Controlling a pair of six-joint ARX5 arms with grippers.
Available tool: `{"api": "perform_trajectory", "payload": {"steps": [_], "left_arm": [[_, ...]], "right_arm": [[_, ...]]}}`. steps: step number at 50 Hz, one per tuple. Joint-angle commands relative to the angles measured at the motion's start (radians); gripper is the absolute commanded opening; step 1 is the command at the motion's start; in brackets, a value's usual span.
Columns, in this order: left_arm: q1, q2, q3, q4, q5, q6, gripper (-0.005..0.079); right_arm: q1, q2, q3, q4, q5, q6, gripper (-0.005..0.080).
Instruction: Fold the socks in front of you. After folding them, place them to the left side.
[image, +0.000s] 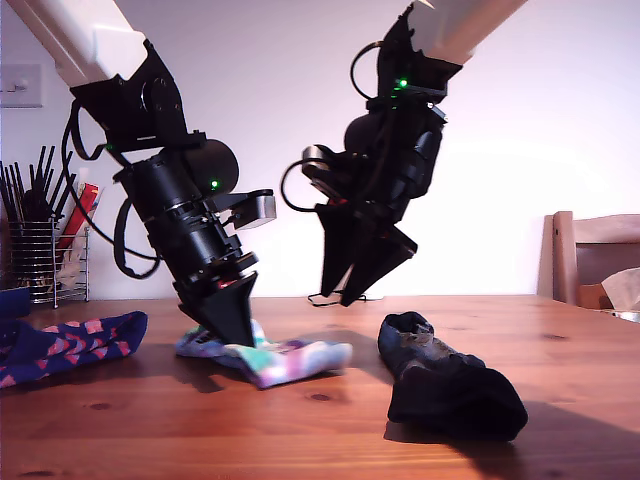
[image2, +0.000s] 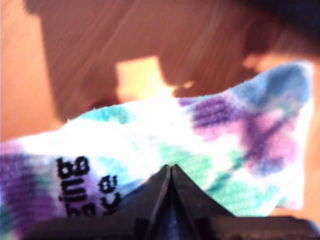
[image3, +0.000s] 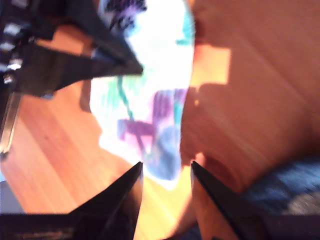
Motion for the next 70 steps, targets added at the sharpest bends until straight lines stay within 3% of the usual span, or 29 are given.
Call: {"api": "perform_trajectory", "payload": {"steps": [1,6,13,24,34,47,60,70], "left_arm": [[0.017,0.042,-0.039,-0.051,-0.079,0.017,-0.0019],[0.017,0.01,-0.027,-0.055,-0.075,0.004,-0.0019],[0.017,-0.039,0.0,-0.051,0.008,-0.055,-0.0019],[0.017,-0.047,0.026,-0.085,0.155,-0.376,-0.0019],[0.017,-0.039,0.024,-0.083,0.158,-0.55,-0.0019],[0.013,0.042,0.019,-0.035,0.156,-0.678,-0.0019],[0.012,0.074,0.019,-0.083,0.109,-0.636,-0.0019],[0.024,0.074,0.019,-0.249,-0.042,-0.39,-0.0019]], "right_arm": [[0.005,0.0,-0.025,0.004,-0.003,-0.004,0.027],[0.004,0.0,-0.025,0.002,-0.003,-0.004,0.027],[0.0,0.0,-0.025,0.001,-0.003,-0.004,0.027],[0.001,0.0,-0.025,0.001,-0.003,-0.004,0.027],[-0.002,0.0,-0.025,0.003,-0.003,-0.004,0.027],[-0.006,0.0,-0.025,0.004,-0.003,-0.004,0.027],[-0.006,0.0,-0.025,0.005,-0.002,-0.014,0.027],[-0.006,0.0,-0.025,0.003,-0.002,-0.029,0.027]]}}
